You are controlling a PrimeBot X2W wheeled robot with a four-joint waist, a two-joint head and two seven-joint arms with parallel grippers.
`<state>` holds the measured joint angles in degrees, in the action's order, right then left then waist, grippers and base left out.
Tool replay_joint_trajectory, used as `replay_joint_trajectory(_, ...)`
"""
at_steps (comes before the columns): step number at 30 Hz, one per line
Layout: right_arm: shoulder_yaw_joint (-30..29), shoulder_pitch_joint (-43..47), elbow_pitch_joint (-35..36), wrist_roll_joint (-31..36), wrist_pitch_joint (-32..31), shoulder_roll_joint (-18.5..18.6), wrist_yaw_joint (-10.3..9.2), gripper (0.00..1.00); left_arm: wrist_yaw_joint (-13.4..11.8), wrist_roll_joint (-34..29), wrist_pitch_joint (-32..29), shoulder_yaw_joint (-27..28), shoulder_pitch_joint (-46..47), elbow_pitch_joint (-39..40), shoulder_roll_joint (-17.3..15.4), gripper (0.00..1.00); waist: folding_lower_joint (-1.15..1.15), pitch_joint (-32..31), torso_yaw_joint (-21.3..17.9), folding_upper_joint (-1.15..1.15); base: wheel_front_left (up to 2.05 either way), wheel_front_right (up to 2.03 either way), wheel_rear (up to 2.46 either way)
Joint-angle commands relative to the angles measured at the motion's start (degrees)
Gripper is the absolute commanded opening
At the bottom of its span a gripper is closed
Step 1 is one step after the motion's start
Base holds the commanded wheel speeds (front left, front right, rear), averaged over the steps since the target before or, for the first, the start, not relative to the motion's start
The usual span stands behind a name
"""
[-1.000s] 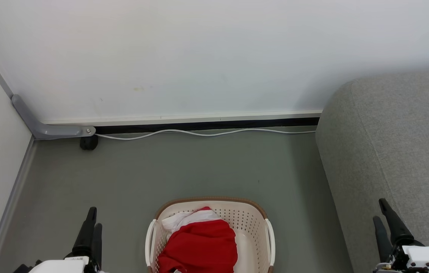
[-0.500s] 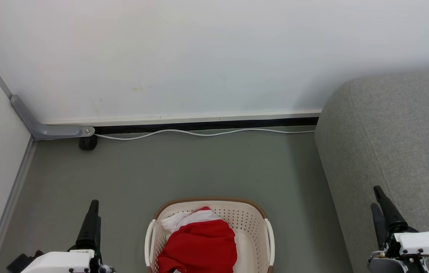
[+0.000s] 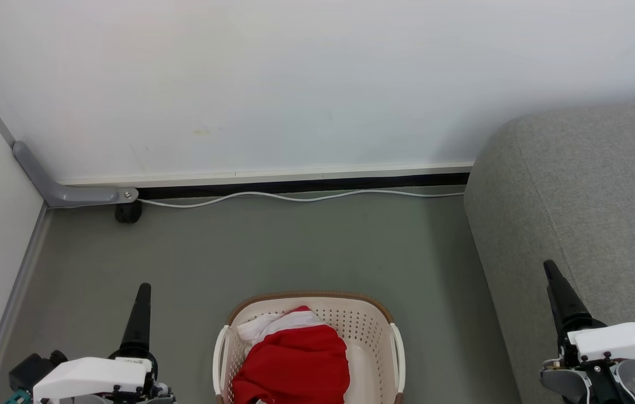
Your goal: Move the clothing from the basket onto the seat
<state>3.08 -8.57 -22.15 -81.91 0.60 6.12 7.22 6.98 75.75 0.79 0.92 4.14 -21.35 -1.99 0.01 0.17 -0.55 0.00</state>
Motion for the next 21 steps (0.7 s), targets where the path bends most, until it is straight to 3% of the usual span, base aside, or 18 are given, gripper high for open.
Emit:
replay_joint_trajectory(1, 0.9, -3.1, 1.0, 1.2, 0.7, 1.3, 0.2, 1.0, 0.2, -1.6, 0.5, 0.5, 3.4, 1.1, -1.0, 1.0, -0.01, 0.0, 0.0, 0.0, 0.0, 0.0, 0.0)
replay_joint_trajectory(21, 5.4, -6.7, -2.0, 18.7, 4.1, 3.5, 0.22, 1.0, 0.3, -23.2, 3.9, 0.8, 5.5, -0.8, -1.7, 1.0, -0.01, -0.3, -0.4, 0.0, 0.0, 0.0, 0.0)
